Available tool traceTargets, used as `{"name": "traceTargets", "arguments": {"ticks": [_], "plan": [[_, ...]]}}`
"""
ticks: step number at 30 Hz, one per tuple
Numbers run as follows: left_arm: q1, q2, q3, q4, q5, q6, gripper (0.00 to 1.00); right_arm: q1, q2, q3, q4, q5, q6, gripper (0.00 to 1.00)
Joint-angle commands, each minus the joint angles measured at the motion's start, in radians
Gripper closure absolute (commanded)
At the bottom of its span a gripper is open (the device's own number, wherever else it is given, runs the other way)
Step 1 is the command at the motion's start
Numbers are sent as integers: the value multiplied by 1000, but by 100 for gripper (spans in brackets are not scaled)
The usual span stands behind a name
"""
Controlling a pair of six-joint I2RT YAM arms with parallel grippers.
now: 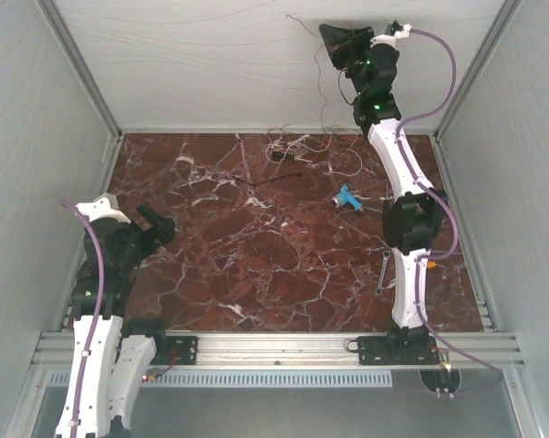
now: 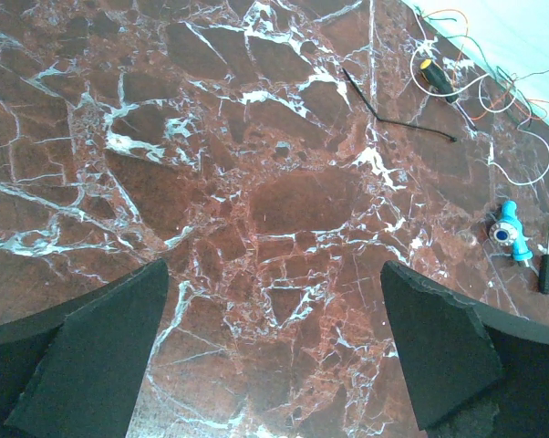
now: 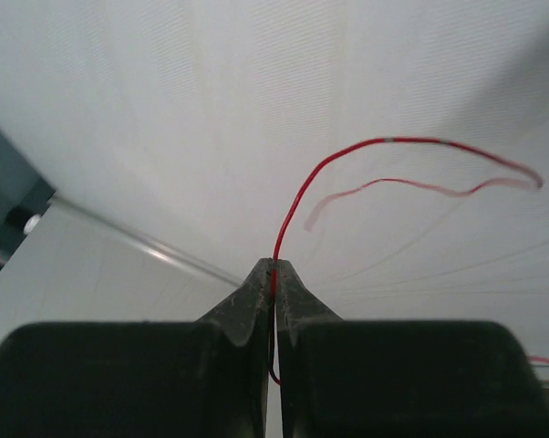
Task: Zip-tie the wires
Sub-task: Pick up the cable at the center of the board, then straighten the cable at the center of the board.
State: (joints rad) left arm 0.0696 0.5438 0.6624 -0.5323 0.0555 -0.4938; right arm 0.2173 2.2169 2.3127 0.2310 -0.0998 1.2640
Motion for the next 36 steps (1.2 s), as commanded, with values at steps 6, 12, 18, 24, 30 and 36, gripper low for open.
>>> {"name": "traceTargets", "arguments": {"ticks": [6,12,18,24,30,36], "plan": [[3,4,15,25,14,-3,0,114,-212,54,119,-82,-279,100],[3,11,12,40,47,8,0,237,-315,60,102,-74,-563,100],[4,11,1,109,260,38,0,322,-416,-14,18,-64,-639,100],[-30,-41,-67,275,494,-47,0,517,-574,-197,-91,119,-849,100],[-251,-42,-109,472,500,-88,0,699,-656,-284,-161,297,-1011,100],[-484,21,-111,621,334,-64,0,815,-679,-311,-197,384,-1089,100]]}}
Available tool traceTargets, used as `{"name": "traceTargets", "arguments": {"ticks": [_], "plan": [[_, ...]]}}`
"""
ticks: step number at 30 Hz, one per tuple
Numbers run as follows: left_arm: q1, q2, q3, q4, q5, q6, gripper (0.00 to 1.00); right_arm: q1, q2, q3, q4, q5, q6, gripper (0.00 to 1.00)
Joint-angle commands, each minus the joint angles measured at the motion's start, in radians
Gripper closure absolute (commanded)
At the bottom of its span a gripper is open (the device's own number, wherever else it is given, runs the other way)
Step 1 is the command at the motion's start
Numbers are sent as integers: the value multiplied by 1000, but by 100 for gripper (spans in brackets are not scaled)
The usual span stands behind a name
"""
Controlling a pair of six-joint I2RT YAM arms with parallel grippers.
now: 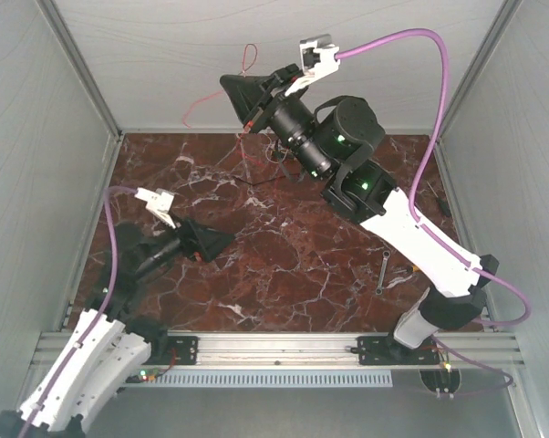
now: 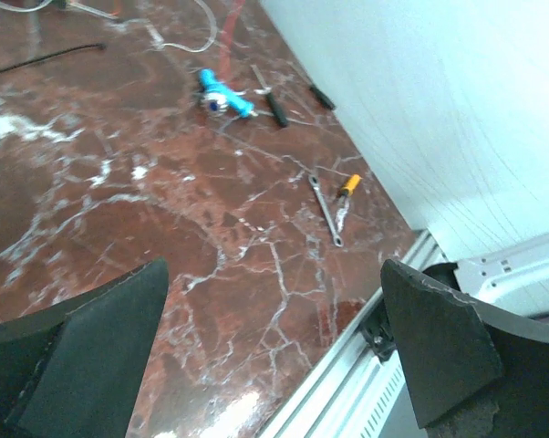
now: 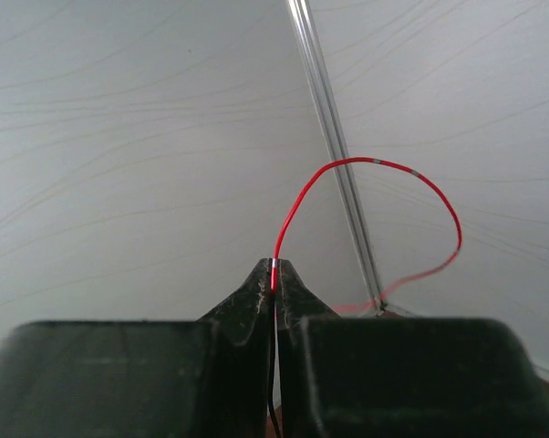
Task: Zip-tie the wires
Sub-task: Straighten the cable at the center of the board.
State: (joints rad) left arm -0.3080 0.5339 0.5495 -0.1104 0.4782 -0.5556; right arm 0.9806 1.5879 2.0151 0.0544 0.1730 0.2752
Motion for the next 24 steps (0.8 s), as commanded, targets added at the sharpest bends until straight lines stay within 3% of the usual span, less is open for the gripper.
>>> {"name": "traceTargets", "arguments": {"ticks": [1,6,13,17,24], "plan": [[-144,42,-7,232,-119,11,0,64,-52,-17,-21,121,-107,100],[-321,103,-66,429,-273,102,0,113,-56,-21,-27,149,-114,100],[-443,256,18,432,-575,207,1,180,-72,-16,-29,157,-132,100],[-460,249,38,399,-517,248,6,207,-83,-21,-25,179,-161,100],[-468,202,15,387,-479,372,0,214,-113,-61,-1,179,-177,100]]}}
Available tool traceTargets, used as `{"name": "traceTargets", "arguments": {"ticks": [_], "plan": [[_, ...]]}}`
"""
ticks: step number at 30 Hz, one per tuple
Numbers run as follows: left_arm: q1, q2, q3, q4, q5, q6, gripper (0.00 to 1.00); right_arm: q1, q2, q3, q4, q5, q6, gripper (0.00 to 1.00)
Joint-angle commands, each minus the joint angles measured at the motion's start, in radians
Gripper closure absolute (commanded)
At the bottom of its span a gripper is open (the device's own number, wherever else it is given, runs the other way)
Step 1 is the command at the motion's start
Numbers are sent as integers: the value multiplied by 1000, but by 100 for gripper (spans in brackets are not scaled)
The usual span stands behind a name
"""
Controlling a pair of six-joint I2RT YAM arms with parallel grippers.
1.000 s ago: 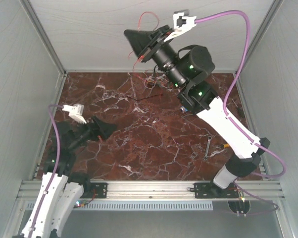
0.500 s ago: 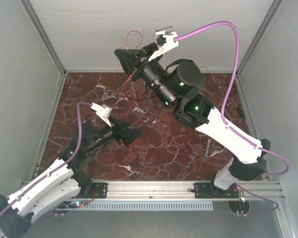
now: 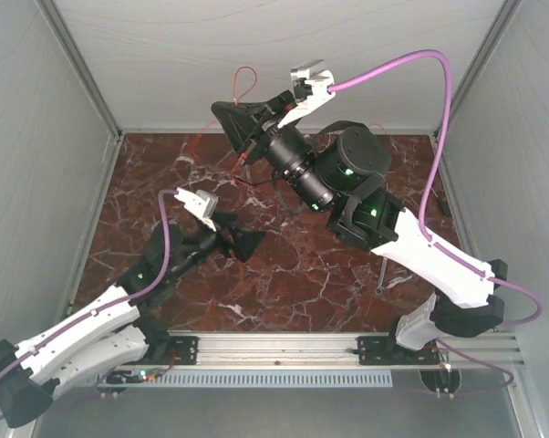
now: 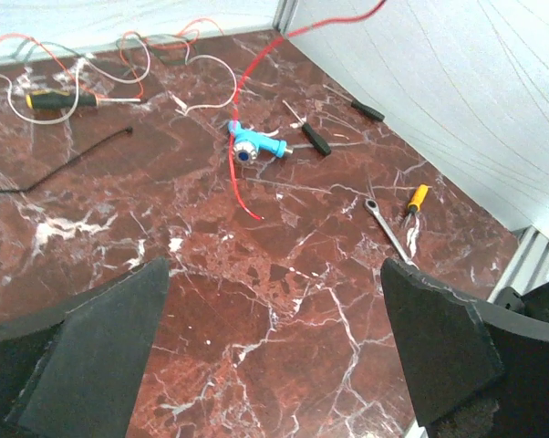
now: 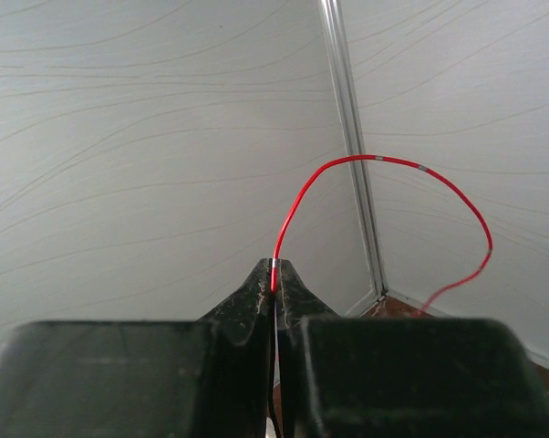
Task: Zip-tie the wires
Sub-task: Straighten the cable at the center of the board.
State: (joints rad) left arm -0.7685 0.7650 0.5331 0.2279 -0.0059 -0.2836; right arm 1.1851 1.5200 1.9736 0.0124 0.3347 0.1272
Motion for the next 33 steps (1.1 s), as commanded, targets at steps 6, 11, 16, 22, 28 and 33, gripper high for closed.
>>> {"name": "traceTargets", "arguments": {"ticks": [6,11,16,22,28,33], "plan": [[-8,17,48,121,-14,152,0,14,-56,-22,36,13,-9,100],[-8,126,64,215,37,143,2,23,-63,-22,28,-6,19,100],[-8,242,135,214,-93,133,26,40,-72,-21,20,-10,23,100],[-9,284,143,219,-195,168,100,50,-102,-29,-1,-15,39,100],[-9,221,104,186,-201,186,100,51,-151,-103,37,18,21,100],[-9,173,150,-11,-178,176,100,51,-191,-182,89,107,-56,100]]}}
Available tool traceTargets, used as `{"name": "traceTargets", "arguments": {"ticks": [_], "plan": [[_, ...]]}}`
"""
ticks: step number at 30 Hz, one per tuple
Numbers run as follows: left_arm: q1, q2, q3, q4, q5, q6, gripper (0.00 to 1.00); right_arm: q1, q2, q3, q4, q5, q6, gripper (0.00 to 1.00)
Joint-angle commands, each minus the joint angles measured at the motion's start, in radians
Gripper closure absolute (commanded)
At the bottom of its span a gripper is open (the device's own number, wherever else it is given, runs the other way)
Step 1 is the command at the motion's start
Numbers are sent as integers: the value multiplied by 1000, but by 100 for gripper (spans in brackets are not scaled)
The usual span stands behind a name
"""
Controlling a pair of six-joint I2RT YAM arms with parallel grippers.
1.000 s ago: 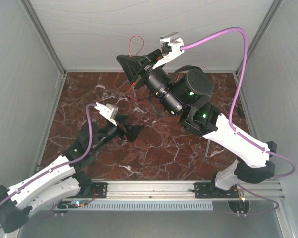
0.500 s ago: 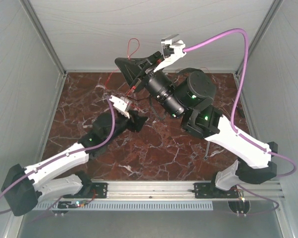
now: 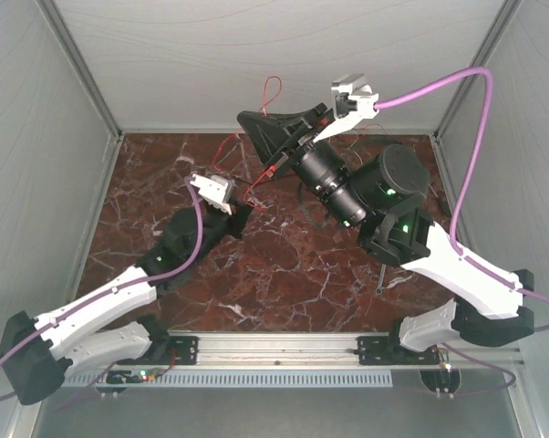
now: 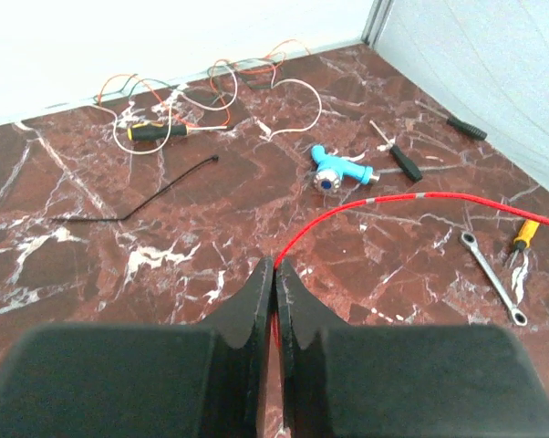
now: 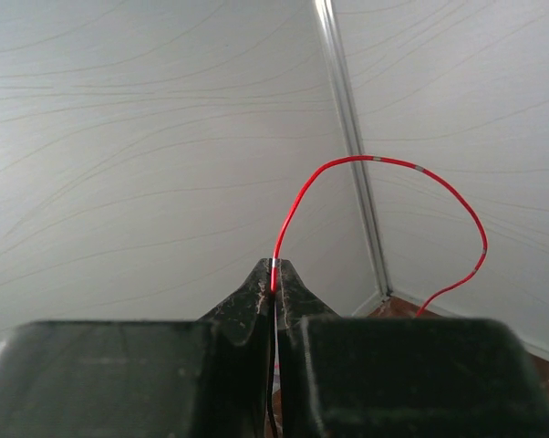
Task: Zip-tie the wires
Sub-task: Straighten the cable at the center of the board.
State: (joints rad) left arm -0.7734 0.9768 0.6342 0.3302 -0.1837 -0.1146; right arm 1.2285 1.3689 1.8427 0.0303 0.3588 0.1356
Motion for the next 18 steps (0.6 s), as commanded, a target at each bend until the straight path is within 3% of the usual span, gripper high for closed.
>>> {"name": "traceTargets", "arguments": {"ticks": [1,5,11,18], "plan": [[-4,-45,64,-171,-8,-1,100,6,-56,-82,100,106,-85,100],[-3,-81,103,-381,-74,-66,100,-16,-98,-217,208,246,-167,100],[4,-163,105,-601,-144,-190,100,-137,-154,-492,231,407,-141,100],[79,-184,69,-722,-121,-275,100,-303,-171,-718,79,491,26,100]]}}
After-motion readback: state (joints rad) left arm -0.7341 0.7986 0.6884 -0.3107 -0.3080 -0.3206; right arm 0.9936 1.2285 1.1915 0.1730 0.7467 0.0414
